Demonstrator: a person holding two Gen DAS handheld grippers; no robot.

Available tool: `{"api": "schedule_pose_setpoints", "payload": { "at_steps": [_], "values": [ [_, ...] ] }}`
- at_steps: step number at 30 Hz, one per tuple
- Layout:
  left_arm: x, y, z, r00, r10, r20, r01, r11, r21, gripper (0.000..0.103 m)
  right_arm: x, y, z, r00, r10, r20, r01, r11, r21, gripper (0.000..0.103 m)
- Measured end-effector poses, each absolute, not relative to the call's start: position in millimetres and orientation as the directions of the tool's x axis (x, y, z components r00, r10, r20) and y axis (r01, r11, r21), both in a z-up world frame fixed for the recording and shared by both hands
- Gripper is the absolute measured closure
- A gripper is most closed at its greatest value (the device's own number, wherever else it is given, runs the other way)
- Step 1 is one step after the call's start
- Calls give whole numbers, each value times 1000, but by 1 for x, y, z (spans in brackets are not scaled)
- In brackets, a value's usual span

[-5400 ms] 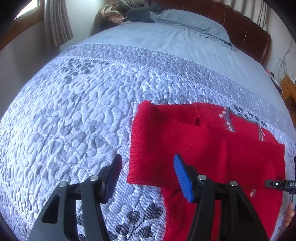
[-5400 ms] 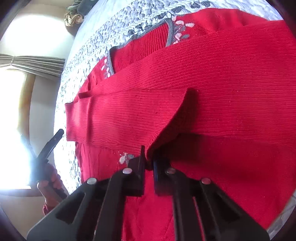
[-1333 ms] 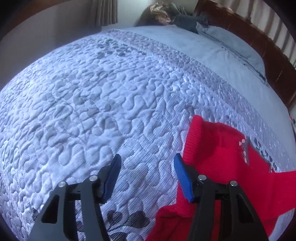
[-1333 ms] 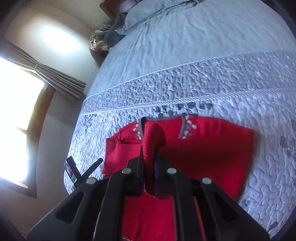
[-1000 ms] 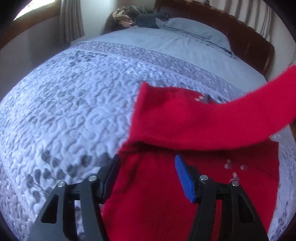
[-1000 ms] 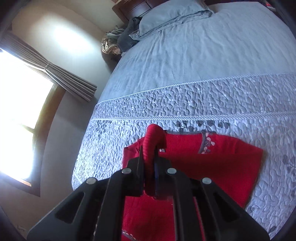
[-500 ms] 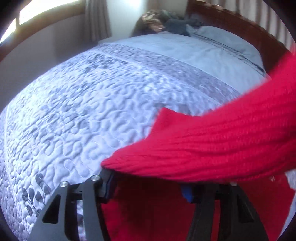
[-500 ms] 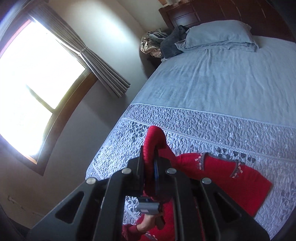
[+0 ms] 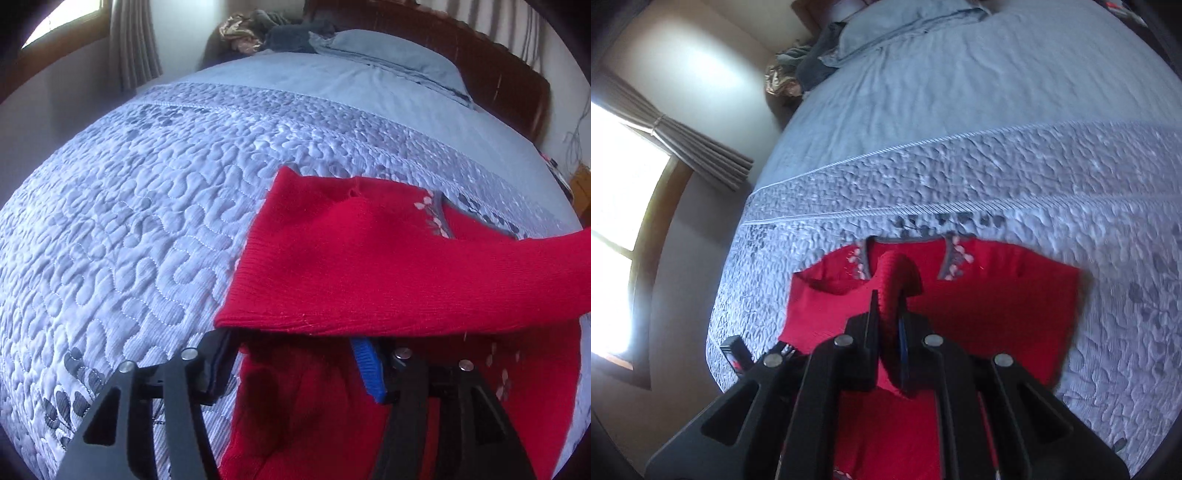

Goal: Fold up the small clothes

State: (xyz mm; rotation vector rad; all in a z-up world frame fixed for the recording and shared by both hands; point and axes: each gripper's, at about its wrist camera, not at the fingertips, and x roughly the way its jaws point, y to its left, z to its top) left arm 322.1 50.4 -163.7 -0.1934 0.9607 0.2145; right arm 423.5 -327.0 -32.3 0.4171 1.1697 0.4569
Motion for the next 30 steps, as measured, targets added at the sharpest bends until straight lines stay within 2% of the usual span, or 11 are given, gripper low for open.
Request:
{"api": "schedule_pose_setpoints", "payload": {
  "at_steps": [6,10,14,17,18,20,22,23,25,27,30],
  "values": [
    [296,44,-162,508,16,-861,-232,965,-119,33,403,-347,-62,349,574,-741,-144,814,563,96],
    [282,42,-150,535,52,-843,-227,970,-84,33,391,-362,-131,259,437,-862,-38,896,443,96],
    [309,41,-135,546,116,-829,-242,970,-24,33,388,-371,-171,207,406,-890,12,909,417,90],
    [343,34,-133,558,170,-812,-224,973,51,32,391,-376,-159,243,442,-863,18,888,460,62],
    [356,31,-136,560,186,-807,-203,976,84,32,395,-375,-155,248,428,-869,16,895,446,60],
    [378,28,-144,545,205,-813,-185,975,122,32,403,-375,-155,228,432,-873,24,893,449,60],
    [394,29,-157,517,255,-817,-189,965,182,31,407,-374,-161,200,439,-876,31,891,453,77],
    [400,31,-164,491,289,-822,-199,956,217,31,408,-374,-163,187,442,-877,32,890,455,95],
    [408,40,-176,454,333,-827,-221,941,257,31,406,-375,-154,225,456,-861,4,883,469,95],
    [411,52,-185,428,331,-841,-237,939,248,19,407,-377,-146,275,446,-852,-23,889,458,95],
    [413,63,-191,416,297,-860,-249,946,206,16,407,-377,-168,214,355,-910,26,929,369,92]
  ]
}}
